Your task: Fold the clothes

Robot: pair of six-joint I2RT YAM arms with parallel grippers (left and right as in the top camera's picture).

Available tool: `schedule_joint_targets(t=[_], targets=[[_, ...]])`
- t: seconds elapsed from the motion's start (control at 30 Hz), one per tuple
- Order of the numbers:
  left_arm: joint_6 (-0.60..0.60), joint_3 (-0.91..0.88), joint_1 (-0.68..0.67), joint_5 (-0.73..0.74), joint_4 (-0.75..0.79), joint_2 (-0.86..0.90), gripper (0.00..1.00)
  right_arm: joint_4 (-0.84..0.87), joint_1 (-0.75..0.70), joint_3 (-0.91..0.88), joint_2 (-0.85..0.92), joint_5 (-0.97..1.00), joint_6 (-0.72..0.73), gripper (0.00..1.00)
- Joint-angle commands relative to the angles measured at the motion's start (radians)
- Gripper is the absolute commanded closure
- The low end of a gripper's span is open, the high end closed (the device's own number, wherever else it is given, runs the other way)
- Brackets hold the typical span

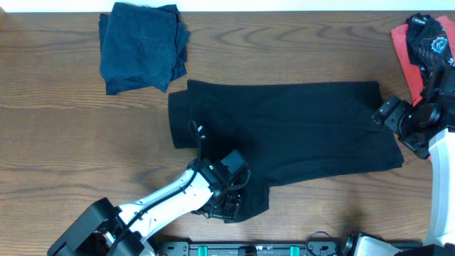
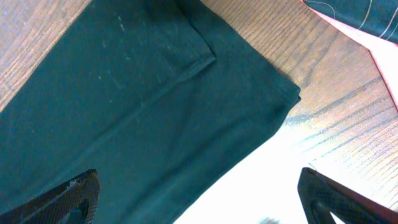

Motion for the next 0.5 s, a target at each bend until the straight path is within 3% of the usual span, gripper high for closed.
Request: schedule_joint_targets(t=[0.0,0.2,0.47], targets=[[0.043,-0.008,-0.003,0.005,0.002,0.004,0.24,0.002,-0.003,-0.016,0.002,-0.003,-0.013,0.01],[0.042,-0.105,-0.002,0.081,0.146,0.004,0.25,0.023,-0.003,-0.034,0.002,-0.003,-0.013,0.01],[0.043,-0.124,-0.003,0.092,0.170,0.004,0.25,0.023,-0.003,-0.036,0.003,-0.003,-0.013,0.01]])
